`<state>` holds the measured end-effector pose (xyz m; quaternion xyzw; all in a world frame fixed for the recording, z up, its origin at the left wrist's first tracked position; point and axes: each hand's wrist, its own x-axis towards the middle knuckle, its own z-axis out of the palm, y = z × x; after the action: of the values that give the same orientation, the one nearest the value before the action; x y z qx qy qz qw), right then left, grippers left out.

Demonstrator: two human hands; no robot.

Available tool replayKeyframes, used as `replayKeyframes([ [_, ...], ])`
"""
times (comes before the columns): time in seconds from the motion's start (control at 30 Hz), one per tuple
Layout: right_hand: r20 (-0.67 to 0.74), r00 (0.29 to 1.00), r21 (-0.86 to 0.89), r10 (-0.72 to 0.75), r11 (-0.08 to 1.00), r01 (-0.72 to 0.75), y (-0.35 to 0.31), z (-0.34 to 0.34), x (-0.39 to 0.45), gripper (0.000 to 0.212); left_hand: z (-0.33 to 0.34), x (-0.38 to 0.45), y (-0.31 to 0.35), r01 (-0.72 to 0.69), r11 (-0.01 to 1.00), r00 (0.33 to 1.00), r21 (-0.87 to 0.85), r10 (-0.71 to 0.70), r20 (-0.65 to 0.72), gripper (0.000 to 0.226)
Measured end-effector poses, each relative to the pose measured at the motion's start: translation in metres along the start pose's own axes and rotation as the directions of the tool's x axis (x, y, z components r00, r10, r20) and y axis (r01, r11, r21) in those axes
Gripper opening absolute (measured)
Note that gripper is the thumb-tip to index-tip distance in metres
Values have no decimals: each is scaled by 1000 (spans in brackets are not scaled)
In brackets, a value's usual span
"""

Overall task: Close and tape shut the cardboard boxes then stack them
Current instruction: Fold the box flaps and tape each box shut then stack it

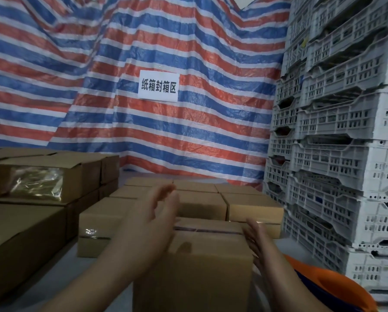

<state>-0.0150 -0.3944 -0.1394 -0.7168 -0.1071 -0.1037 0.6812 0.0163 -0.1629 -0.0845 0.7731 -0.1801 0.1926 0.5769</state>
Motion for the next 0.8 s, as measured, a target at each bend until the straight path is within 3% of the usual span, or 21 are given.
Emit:
replayKeyframes([
  [0.1, 37, 997, -109, -67, 991, 71, 7, 3, -24, 51, -17, -21, -21, 145, 989, 986, -33, -147, -73, 70],
  [0.2, 74, 997, -114, 16, 993, -8, 14, 18, -17, 86, -17, -42, -35, 253, 942, 966, -219, -258, 6, 45],
  [0.27, 45, 997, -110, -57, 992, 61, 27, 18, -17, 94, -15, -48, -44, 232, 944, 972, -233, -218, 85, 36],
  [0.37, -68, 995, -205, -68, 977, 53, 18, 20, -6, 80, -16, -35, -46, 147, 986, 989, -83, -144, 36, 28],
  [0.5, -195, 980, -370, 38, 923, -109, -4, 10, 25, 17, -8, 3, -43, 149, 951, 985, 270, -168, 48, 31],
  [0.53, -217, 975, -422, 47, 896, -138, -8, 7, 35, 12, -5, 12, -43, 165, 944, 978, 287, -194, 75, 29],
  [0.67, -203, 974, -628, 97, 751, -205, -16, -3, 67, 35, 6, 32, -54, 179, 960, 960, 214, -217, 174, 23],
  [0.8, -214, 963, -738, 162, 619, -268, -18, -7, 85, 50, 10, 32, -61, 194, 949, 968, 247, -225, 106, 20],
])
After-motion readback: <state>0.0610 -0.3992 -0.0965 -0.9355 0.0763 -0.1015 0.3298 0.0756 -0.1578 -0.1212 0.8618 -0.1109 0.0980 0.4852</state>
